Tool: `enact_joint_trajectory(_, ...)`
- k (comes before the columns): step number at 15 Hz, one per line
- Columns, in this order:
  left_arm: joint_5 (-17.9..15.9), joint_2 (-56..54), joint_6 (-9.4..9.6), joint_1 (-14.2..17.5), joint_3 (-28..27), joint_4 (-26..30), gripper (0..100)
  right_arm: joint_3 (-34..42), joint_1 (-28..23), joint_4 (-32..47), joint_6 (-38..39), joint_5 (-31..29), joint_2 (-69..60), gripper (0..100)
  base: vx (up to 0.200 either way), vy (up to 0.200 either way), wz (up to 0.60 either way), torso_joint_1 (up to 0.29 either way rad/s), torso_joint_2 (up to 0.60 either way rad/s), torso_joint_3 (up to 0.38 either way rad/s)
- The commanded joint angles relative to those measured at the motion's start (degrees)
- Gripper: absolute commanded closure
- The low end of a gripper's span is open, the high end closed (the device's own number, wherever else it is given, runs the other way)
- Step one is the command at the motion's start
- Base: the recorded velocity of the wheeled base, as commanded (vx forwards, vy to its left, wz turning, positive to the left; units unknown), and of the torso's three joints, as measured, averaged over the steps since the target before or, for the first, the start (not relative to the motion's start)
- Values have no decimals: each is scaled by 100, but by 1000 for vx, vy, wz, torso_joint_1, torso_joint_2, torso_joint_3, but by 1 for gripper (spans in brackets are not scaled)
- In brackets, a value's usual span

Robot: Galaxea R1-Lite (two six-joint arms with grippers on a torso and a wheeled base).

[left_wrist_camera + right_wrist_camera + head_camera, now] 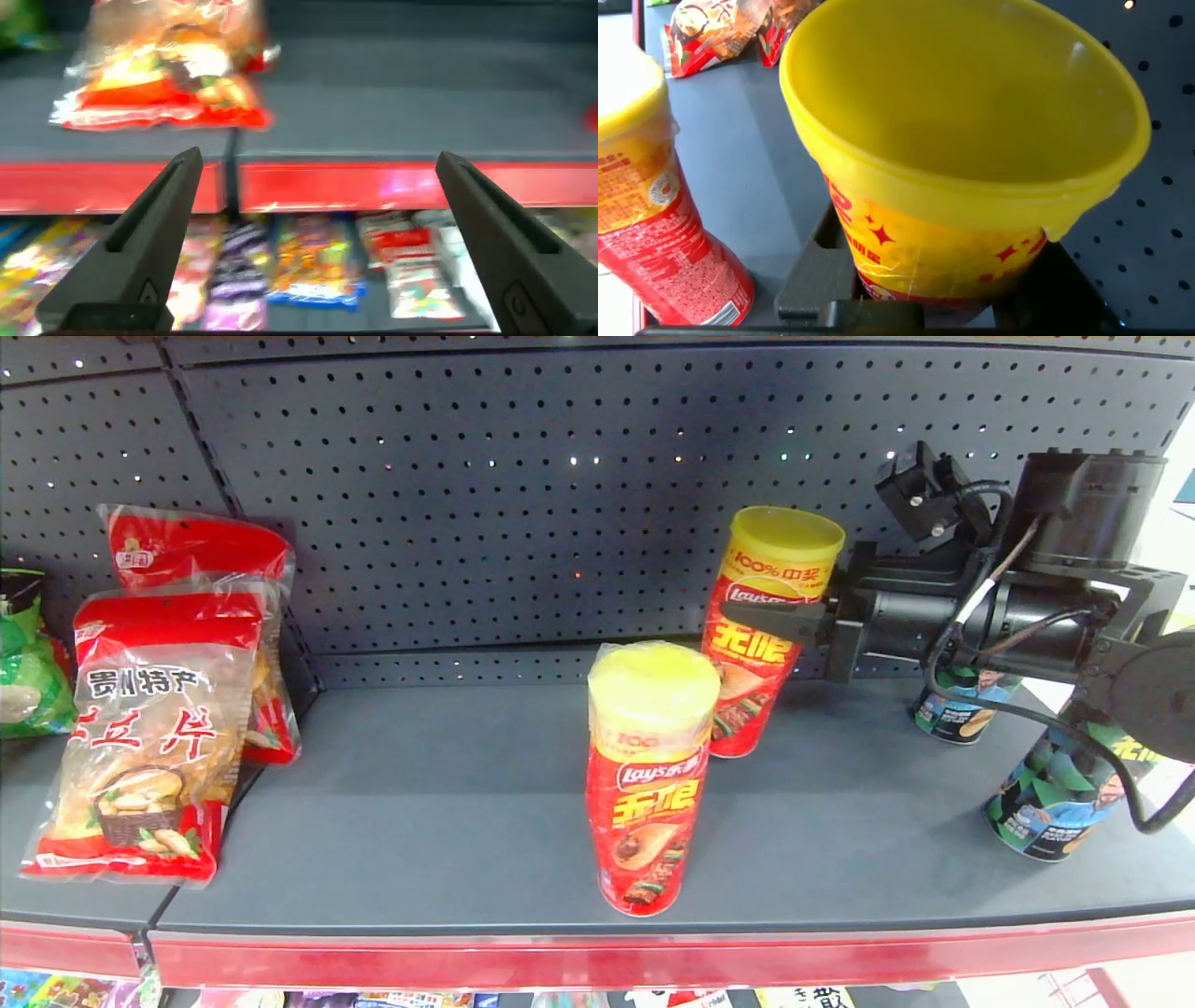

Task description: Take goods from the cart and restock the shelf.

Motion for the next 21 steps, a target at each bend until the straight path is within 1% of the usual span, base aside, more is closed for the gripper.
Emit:
enact_joint_trajectory(1,268,20,27,-15,-37,245,0,15,-15,0,-5,3,-41,100,0,0,0,0,0,0)
enact_joint_trajectory(2,40,20,106,-24,-11,174,0,-3,-24,0,4,3,-49,100,0,0,0,0,0,0)
enact_joint_trajectory(3,-22,11,62,-15,-2,166,0,15,-42,0,4,12,-49,100,0,0,0,0,0,0)
enact_joint_trajectory(6,-4,2,106,-15,-2,157,0,-20,-68,0,-5,91,3,100,0,0,0,0,0,0)
enact_joint_trajectory(13,-4,2,123,-15,7,157,0,-99,-130,9,30,170,214,100,0,0,0,0,0,0)
enact_joint_trajectory(14,-4,-7,114,-15,7,148,0,-319,-147,17,83,206,285,100,0,0,0,0,0,0)
enact_joint_trajectory(16,-4,-7,123,-15,7,139,0,-477,-121,9,135,249,416,100,0,0,0,0,0,0)
enact_joint_trajectory(18,-4,2,123,-6,7,139,0,-513,37,9,135,241,504,100,0,0,0,0,0,0)
enact_joint_trajectory(21,-4,2,114,-6,7,139,0,-513,37,9,135,249,566,100,0,0,0,0,0,0)
